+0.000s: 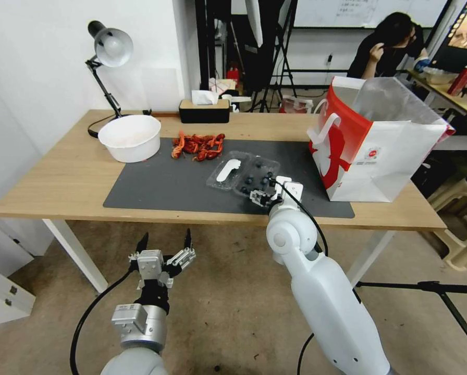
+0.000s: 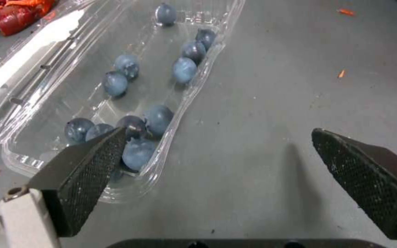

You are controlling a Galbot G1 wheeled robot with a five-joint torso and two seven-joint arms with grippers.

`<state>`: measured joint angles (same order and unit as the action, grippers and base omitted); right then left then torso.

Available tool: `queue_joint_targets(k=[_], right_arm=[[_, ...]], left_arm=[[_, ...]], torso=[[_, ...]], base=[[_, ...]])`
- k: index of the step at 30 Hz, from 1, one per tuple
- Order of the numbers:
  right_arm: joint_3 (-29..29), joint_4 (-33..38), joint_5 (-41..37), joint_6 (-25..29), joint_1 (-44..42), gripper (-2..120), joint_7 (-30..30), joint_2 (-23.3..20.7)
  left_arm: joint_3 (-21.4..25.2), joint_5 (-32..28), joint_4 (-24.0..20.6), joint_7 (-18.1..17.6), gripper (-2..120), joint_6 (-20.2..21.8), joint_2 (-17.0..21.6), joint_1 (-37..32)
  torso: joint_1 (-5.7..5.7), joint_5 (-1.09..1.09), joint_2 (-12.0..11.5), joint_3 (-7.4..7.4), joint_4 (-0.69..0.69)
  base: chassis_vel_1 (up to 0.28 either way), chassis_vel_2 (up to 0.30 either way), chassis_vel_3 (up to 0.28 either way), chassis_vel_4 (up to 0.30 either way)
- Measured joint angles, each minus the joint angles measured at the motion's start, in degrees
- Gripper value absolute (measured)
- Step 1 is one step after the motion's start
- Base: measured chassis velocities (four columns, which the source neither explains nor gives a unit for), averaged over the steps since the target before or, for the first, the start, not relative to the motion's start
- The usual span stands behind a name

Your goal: Close the takeout container lid, then place the container into the takeout bag.

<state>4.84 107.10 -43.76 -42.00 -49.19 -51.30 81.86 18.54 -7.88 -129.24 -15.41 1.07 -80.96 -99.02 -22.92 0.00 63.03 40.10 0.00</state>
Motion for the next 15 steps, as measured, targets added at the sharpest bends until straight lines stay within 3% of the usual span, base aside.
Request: queue_joint_targets(k=[15], right_arm=[[0.1, -0.2, -1.0, 0.0, 0.0, 100, -0.9, -0.8]], left_arm=[[-0.1, -0.1, 0.2, -0.2, 100, -0.6, -0.3, -0.3]], torso=[[0.00, 0.00, 0.0, 0.00, 0.00]], base=[[0.000, 0.000, 0.000, 0.000]])
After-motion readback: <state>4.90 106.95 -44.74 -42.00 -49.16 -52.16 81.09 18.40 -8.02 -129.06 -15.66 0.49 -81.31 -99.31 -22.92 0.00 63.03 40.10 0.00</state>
